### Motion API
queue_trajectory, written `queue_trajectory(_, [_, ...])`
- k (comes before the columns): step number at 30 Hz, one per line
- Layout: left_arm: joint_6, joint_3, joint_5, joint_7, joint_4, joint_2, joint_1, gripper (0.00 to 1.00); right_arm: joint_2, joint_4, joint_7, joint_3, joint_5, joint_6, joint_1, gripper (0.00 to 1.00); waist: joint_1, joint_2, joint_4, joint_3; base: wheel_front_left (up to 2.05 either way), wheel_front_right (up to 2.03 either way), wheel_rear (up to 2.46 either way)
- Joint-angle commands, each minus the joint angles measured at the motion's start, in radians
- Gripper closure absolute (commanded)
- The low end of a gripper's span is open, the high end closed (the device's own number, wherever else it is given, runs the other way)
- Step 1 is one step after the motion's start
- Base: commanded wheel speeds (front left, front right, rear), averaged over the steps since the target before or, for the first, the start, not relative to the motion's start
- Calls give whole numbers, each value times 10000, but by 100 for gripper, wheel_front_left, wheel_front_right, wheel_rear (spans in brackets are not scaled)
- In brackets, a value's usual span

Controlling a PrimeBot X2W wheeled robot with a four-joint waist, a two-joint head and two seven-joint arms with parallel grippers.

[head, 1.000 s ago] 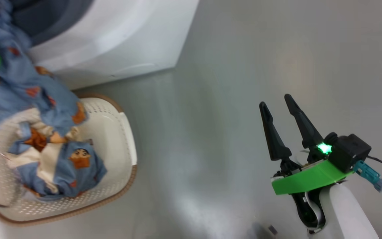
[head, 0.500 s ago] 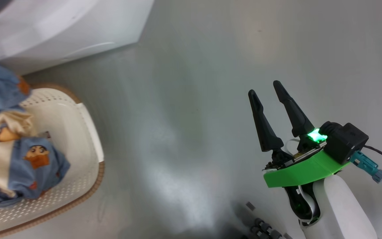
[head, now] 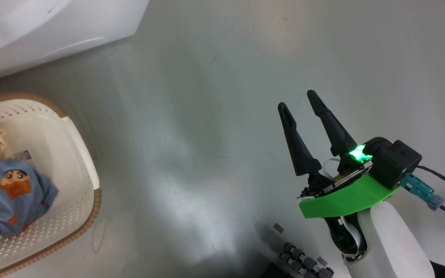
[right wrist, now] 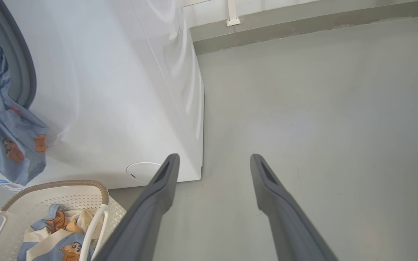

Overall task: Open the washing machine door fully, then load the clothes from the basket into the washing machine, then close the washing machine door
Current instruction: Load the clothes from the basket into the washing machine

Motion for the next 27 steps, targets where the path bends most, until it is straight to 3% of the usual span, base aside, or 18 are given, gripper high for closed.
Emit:
queue_trajectory(1, [124,67,143,-404,-135,427,-390,100,-3,-277,-118,240,105,16,124,0,0,0,-47,115,0,0,0])
queue_trajectory(4, [158,-100,329,-967,308,337,-715,100,-3,-303,-118,224,104,16,107,0,0,0,-20,212,0,0,0])
queue_trajectory(14, [-345,-433,30,-252,1929,-83,-428,100,-3,-312,-118,168,-81,16,27,0,0,0,337,296,0,0,0])
queue_trajectory(15, [-350,-429,-17,-211,1996,-128,-402,95,-3,-306,-118,183,-102,16,6,0,0,0,377,295,0,0,0])
queue_trajectory(16, [-354,-413,-82,-171,2042,-191,-377,67,-3,-300,-118,188,-125,16,-11,0,0,0,419,291,0,0,0])
queue_trajectory(17, [-349,-398,-139,-137,2073,-246,-350,55,-3,-295,-118,179,-146,16,-25,0,0,0,462,287,0,0,0])
queue_trajectory(18, [-384,-433,-206,-6,2131,-342,-262,0,-3,-291,-118,165,-180,16,-65,0,0,0,542,273,0,0,0])
queue_trajectory(27, [-474,-443,-519,-65,2105,-571,309,0,-3,-146,-118,146,-260,16,-135,0,0,0,683,-116,0,0,0])
